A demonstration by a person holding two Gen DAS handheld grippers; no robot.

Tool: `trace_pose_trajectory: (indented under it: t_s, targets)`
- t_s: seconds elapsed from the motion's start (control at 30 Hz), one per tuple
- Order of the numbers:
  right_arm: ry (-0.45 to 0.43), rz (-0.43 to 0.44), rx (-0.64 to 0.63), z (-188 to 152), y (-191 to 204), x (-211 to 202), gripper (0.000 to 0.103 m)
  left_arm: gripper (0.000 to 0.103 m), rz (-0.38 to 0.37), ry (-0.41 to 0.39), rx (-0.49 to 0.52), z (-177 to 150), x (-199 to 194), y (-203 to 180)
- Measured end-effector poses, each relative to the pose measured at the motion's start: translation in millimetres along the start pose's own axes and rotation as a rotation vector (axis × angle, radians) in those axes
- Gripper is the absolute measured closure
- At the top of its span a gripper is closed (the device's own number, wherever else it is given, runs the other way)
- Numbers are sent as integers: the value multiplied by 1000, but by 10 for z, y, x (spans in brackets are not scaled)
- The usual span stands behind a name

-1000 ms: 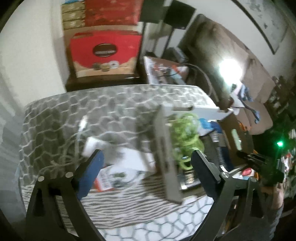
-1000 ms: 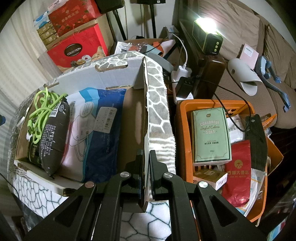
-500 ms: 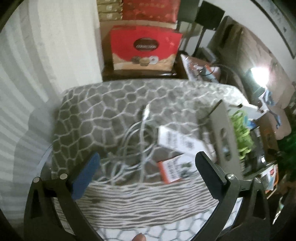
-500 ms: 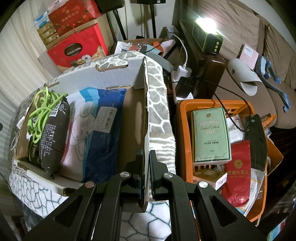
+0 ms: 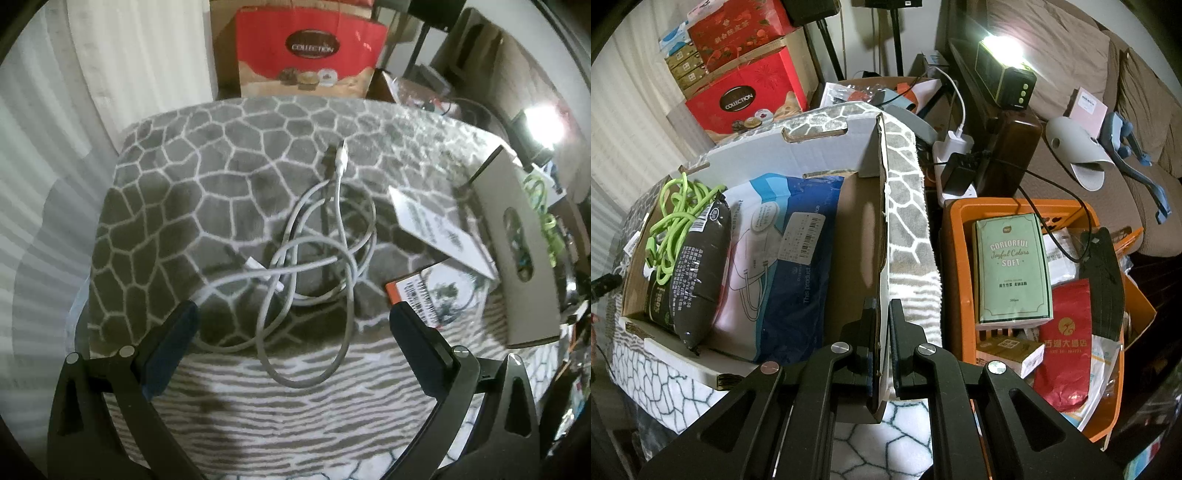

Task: Organize objects
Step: 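Close the left tool on the white coiled cable on the bed, then lift the white cable with the left tool toward the tray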

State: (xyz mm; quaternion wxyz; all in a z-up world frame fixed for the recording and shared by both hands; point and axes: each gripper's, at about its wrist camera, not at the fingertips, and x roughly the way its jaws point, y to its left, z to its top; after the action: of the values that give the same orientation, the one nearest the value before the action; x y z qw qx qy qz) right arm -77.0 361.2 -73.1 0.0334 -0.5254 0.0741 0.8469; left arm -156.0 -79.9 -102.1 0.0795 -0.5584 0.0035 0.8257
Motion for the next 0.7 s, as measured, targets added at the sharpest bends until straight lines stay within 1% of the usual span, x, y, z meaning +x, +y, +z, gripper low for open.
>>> trace_pose_trajectory:
  t_s: [0.1,0.17,0.2,0.23,0.3,0.33,0.37,0.4,0.57,0.7]
  targets:
    - [0,-1,-2,-2,-5,2,97,1,8,13,16,-34,79,-39]
    - [0,-1,-1,0,0,0,97,10,29,27,25,-54,143,-55]
    - [0,-1,-1,0,0,0,97,11,43,10,34,-67,135,-65]
    - [0,-1,-1,0,1,0,97,15,41,3,32,-74,125,-62]
    - [0,-2,-2,0,-1,1,97,30,43,-12,21,-80,83,-47]
    - [0,-1,-1,-1,-3,2,97,43,43,-19,18,-83,62,-34]
    - [1,-1,-1,-1,0,0,97,52,39,-24,13,-92,43,-18]
    - [0,-1,-2,-1,0,0,97,55,33,-24,6,-95,27,-5]
    - [0,-1,-1,0,-3,1,97,63,43,-42,5,-117,-41,24]
    - [0,-1,-3,-2,-11,3,97,65,39,-63,6,-131,-104,6]
